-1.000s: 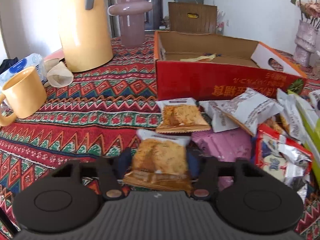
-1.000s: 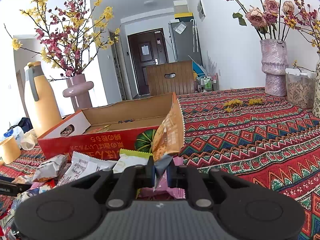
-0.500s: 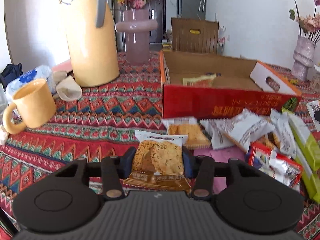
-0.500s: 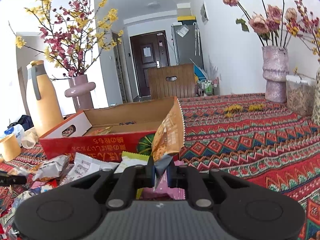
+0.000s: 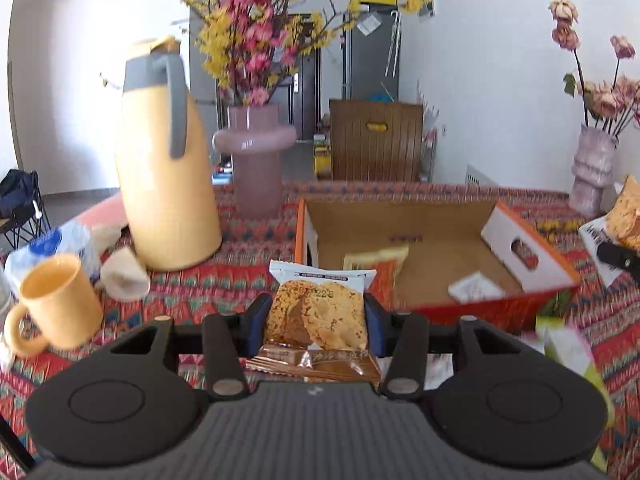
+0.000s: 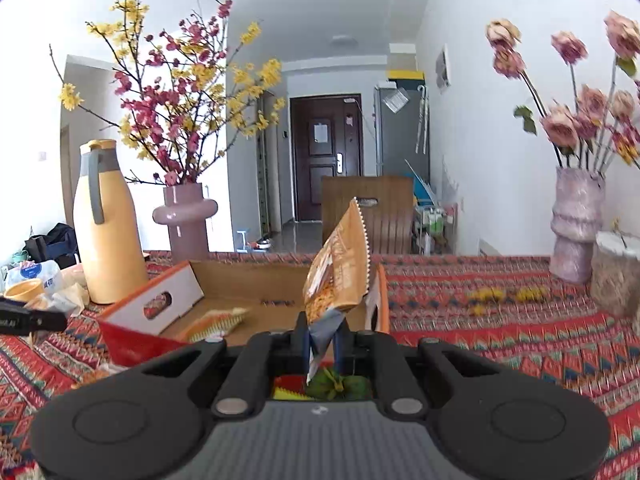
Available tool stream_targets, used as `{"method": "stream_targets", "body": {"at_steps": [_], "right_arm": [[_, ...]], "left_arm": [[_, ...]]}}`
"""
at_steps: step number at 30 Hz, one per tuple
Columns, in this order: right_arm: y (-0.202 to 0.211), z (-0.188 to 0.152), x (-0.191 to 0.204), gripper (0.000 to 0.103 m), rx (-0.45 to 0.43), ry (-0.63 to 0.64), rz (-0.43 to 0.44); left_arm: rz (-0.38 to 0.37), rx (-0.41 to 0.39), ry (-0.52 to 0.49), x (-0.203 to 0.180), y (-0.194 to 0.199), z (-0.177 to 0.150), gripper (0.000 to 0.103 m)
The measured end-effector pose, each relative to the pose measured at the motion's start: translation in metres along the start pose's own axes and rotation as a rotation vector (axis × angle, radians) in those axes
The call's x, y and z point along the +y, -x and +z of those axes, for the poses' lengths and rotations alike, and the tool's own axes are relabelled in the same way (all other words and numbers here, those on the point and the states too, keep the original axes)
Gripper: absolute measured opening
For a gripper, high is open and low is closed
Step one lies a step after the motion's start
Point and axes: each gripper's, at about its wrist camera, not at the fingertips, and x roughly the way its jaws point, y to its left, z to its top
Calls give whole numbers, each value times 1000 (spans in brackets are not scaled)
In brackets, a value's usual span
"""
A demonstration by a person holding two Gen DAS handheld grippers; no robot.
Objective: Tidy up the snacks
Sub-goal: 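Carry both held packets over the red cardboard box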
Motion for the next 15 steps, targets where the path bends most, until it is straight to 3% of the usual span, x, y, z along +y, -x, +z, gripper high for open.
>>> {"method": "stream_targets", "body": {"at_steps": [15], "right_arm": [[-81,28,13,11,28,-19,7]], "left_arm": [[-3,-44,43,-28,-64,45,49]]}}
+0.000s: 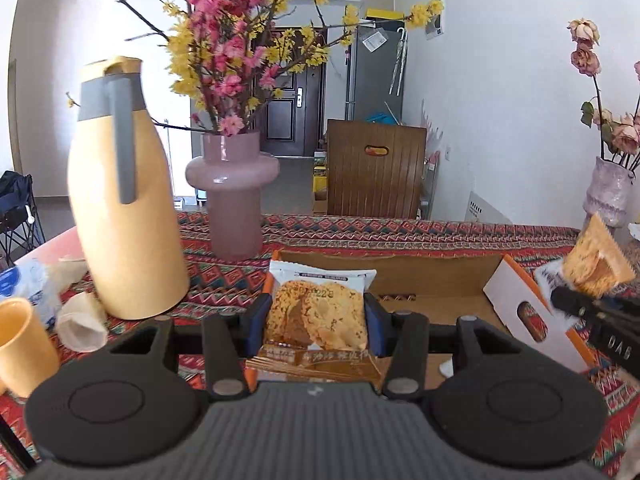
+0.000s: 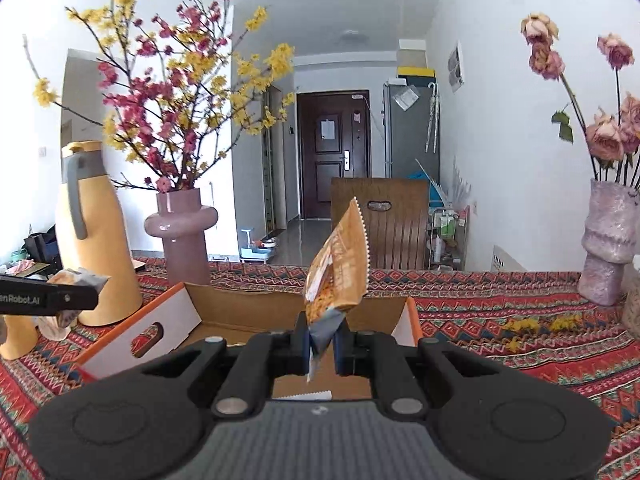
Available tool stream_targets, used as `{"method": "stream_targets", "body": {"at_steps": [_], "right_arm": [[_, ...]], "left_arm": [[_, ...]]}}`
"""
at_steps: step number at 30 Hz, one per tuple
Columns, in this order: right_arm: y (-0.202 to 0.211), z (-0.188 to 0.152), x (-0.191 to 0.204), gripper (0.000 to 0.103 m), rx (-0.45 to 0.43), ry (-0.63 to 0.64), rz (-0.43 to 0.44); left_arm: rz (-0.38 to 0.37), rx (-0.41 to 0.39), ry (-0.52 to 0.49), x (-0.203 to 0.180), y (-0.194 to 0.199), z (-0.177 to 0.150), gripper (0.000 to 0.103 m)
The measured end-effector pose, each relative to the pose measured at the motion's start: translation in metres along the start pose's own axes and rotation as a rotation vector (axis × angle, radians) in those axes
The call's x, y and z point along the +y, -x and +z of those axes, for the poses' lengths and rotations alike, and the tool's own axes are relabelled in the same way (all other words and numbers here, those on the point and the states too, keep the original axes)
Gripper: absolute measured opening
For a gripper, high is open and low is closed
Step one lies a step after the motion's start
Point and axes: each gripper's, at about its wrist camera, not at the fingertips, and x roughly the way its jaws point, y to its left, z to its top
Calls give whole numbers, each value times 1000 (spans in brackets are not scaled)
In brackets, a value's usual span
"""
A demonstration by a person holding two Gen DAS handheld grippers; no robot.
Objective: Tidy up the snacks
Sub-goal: 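Carry both held packets over the red cardboard box, then open both tools to release the packets into the box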
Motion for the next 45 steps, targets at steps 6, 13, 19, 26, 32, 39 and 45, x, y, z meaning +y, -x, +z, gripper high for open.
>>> {"method": "stream_targets", "body": {"at_steps": [6,13,19,26,32,39,45], "right_arm": [[-28,-22,-8,11,52,-16,-18],[-34,-28,-3,11,89,11,-31],[-34,-29,-3,16,96,3,-30],[-20,-25,-12,101,39,-42,-32],[-12,-24,-15,103,15,-53,-33],[-9,-23,-11,103,3,-47,-36],[-5,-22,-12,103,-8,-44,-41]], "left_arm": [[17,25,11,1,-33,-15,49],[13,52,15,7,-45,-25,49],[6,25,29,8,-41,-27,78],[-8,-50,22,6,-27,-26,103],[-23,-58,31,5,-25,-29,103],[-9,-50,40,7,-28,-30,103],[-13,-64,44,9,-23,-27,103]]}}
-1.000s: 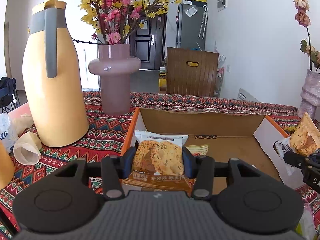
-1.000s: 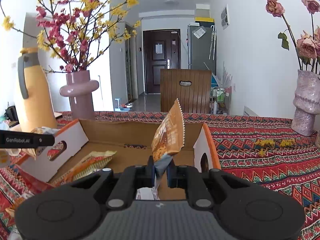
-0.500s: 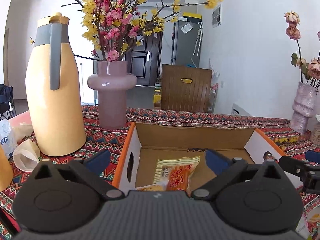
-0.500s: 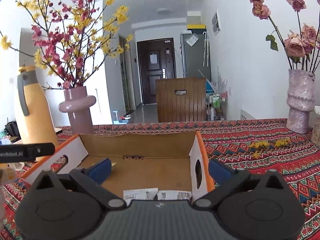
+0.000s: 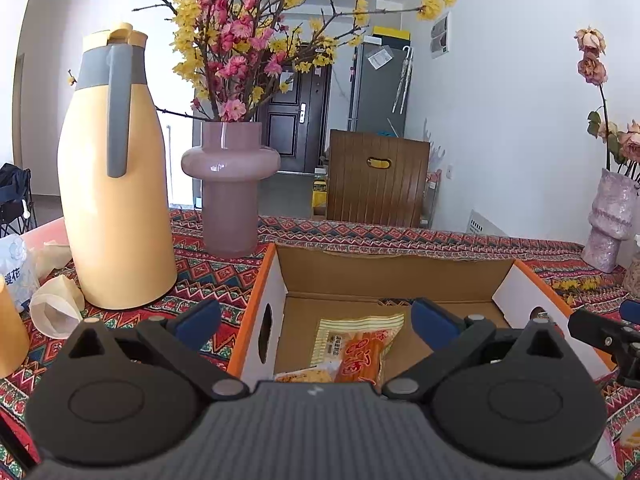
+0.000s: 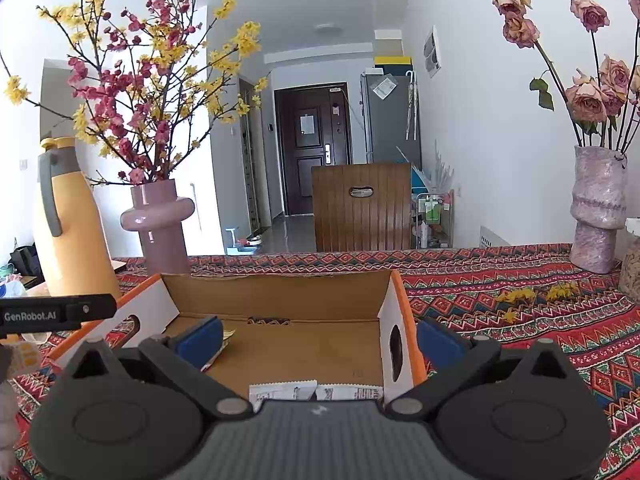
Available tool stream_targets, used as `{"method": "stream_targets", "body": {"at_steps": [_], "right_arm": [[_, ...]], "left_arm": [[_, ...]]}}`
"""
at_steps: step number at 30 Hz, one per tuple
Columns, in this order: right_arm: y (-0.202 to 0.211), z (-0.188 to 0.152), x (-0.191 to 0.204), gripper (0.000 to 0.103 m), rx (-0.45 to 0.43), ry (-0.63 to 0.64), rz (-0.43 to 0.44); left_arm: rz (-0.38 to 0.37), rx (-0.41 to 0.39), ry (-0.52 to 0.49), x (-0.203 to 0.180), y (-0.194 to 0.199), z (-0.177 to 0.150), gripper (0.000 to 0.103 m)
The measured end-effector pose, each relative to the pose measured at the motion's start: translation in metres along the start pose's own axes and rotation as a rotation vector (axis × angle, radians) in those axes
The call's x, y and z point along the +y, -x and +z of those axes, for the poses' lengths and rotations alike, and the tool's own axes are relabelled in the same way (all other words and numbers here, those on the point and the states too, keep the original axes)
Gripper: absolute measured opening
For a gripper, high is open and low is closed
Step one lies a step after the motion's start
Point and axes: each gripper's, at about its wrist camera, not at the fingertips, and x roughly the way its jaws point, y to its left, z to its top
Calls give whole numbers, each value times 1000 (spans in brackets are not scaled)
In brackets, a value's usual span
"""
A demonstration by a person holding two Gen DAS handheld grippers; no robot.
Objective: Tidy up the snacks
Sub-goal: 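Open both tools to release the packets into the box, then move both open tools back over the snack heap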
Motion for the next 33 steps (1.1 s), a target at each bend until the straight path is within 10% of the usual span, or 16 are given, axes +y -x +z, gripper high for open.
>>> {"method": "stream_targets", "body": {"at_steps": [17,33], "right_arm": [[53,17,8,103,-50,24,7],[105,-34,-5,103,44,-11,16]], "left_arm": [[-25,1,16,4,50,18,103],[-44,45,-78,25,96,-47,103]]}}
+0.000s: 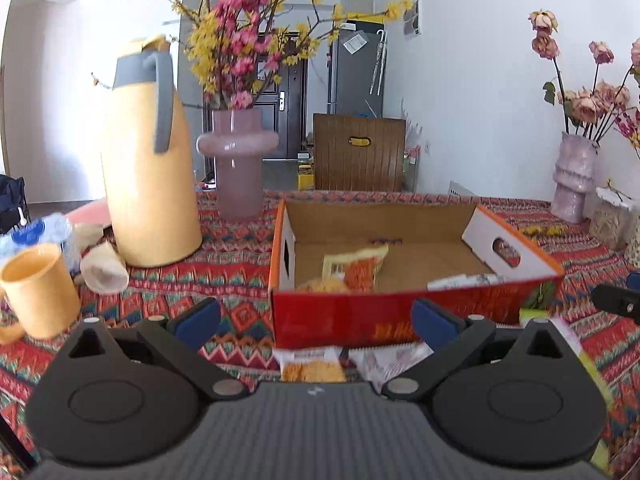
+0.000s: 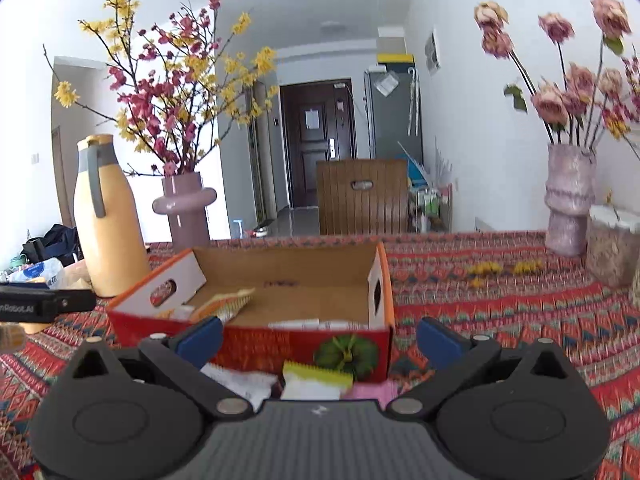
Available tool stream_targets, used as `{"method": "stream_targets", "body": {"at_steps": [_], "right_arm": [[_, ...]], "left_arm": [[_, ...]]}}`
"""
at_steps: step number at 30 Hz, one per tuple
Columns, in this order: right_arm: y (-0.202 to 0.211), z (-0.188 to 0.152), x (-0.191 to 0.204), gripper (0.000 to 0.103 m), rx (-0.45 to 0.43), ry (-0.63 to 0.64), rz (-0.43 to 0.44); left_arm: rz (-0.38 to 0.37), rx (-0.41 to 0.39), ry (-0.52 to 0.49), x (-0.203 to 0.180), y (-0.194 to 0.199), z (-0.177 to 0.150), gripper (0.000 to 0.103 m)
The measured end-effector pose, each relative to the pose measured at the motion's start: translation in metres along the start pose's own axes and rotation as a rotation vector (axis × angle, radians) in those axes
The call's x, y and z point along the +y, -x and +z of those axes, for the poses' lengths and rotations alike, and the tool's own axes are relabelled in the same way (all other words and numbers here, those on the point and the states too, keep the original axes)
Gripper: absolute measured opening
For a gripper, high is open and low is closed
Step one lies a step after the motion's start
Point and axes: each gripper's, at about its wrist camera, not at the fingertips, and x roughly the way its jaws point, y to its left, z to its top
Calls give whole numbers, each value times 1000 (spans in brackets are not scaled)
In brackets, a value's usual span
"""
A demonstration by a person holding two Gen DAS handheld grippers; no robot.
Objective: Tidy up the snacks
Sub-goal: 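Move both open tools back over the snack heap, then grasp the green-and-white bar packet with the right tool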
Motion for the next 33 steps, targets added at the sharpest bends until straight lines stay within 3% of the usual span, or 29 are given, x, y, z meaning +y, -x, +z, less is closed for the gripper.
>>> {"method": "stream_targets", "body": {"at_steps": [5,12,28,30,33], "right_arm": [[-7,-18,-6,103,48,-33,-6],[-17,-27,2,103,87,-40,22],[-7,-43,15,103,186,3,-24],[-11,-42,14,100,194,-3,-35],[-19,-40,15,82,210,-2,-30]], "left_arm": [[44,21,14,4,-17,-19,103],[40,40,47,11,-22,-21,103],[39,53,66,15,-24,-24,103],[38,52,67,15,-24,-24,103],[36,51,68,15,-24,-24,103]]}}
